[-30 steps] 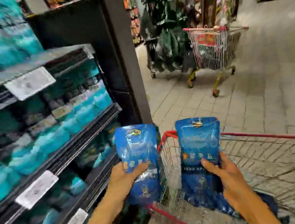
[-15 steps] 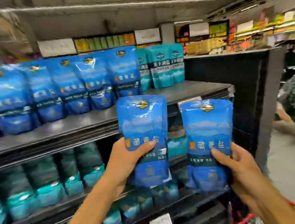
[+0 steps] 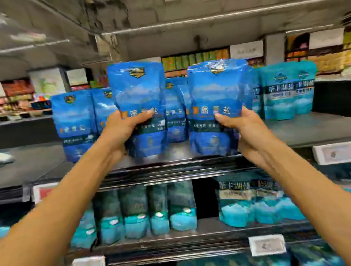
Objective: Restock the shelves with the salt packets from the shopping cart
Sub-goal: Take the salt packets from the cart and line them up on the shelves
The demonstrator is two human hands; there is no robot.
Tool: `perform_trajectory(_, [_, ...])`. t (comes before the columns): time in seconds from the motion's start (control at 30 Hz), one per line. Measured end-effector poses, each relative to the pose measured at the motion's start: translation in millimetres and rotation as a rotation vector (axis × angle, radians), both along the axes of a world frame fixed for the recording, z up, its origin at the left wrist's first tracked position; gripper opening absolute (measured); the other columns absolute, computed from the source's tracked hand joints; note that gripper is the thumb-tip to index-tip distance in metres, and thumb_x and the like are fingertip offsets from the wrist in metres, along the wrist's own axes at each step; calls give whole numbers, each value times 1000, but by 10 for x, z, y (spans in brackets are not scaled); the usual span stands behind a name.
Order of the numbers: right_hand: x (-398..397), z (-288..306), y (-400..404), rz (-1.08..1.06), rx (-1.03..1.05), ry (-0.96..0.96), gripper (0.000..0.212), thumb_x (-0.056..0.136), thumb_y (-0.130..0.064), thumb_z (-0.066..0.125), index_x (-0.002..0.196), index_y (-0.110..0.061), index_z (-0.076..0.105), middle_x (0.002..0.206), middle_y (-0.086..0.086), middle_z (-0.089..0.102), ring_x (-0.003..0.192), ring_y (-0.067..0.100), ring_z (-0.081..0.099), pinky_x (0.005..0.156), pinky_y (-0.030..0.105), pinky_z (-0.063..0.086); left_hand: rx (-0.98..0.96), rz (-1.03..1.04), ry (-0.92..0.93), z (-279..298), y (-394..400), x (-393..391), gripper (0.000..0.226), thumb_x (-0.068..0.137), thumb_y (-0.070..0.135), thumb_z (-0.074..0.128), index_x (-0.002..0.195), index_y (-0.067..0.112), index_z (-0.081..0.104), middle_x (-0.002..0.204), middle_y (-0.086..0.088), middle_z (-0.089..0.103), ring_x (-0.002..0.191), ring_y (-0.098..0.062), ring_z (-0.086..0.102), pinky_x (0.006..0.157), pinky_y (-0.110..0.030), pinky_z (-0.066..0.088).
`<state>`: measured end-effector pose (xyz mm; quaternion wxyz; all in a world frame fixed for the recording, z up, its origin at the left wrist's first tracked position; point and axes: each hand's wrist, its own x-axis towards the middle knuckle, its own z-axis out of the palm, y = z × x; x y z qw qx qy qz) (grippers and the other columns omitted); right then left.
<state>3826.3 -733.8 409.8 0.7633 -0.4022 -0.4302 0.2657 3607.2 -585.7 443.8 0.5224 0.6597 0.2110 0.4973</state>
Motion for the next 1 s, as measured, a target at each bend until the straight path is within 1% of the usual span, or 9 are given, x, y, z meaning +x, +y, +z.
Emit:
perform_trajectory(0.1, [-43,114,448,-8,-68,-2,25,85,1,70,104,-14,62,95,-1,76,89,17,72,85,42,58,-58,22,43,40,336,46,61,73,16,83,123,-8,58,116,-25,65,96,-26,64,98,-54,51])
perform_trajectory(0.17, [-51,154,691,-22,-125,-15,33,85,-1,73,104,-19,53,91,-9,74,86,11,72,81,35,59,-82,30,50,-4,512,121,43,67,17,86,102,-2,67,97,-15,71,80,-21,69,81,-44,59])
perform_trajectory(0.27, [-75,173,992,-25,-227,-90,42,84,-1,74,122,-7,55,116,4,70,101,16,69,91,31,57,-65,63,93,-95,776,225,22,67,17,88,67,15,65,68,7,73,64,-6,71,67,-24,54])
perform_trajectory(0.4, [-76,154,1106,-57,-264,-241,27,81,-2,78,97,-18,62,98,-1,72,86,6,70,60,13,53,-8,98,168,-203,977,232,27,69,21,88,90,11,75,97,1,76,97,-17,73,97,-39,54])
perform_trajectory(0.5, [22,156,1049,-293,-318,-637,26,73,-20,87,90,-23,68,100,0,76,88,9,71,76,26,57,131,166,343,-192,982,151,32,67,21,89,95,13,74,95,-1,78,95,-21,73,90,-41,58])
perform_trajectory(0.6, [76,166,982,-431,-506,-893,44,67,-47,88,96,-20,69,104,2,73,100,20,66,88,41,54,330,309,576,-166,917,34,45,64,33,91,97,12,68,94,-9,75,93,-27,71,81,-46,58])
perform_trajectory(0.7, [55,160,997,-445,-542,-881,55,69,-45,87,106,-9,67,104,8,71,93,25,67,84,46,57,558,599,799,-190,802,-68,52,62,52,87,75,15,53,68,-2,61,74,-26,61,60,-37,46])
perform_trajectory(0.83, [2,137,1080,-355,-462,-697,26,75,-15,87,88,-12,64,82,13,75,49,18,66,49,34,60,583,670,901,-162,761,-94,53,69,55,81,73,11,51,59,-3,64,67,-24,64,64,-42,54])
perform_trajectory(1.0, [-18,98,1225,-355,-434,-659,34,77,-9,84,102,0,63,89,18,73,57,23,70,62,38,63,548,576,869,-116,859,-93,47,70,44,84,56,4,63,40,-1,61,35,-15,62,57,-40,61])
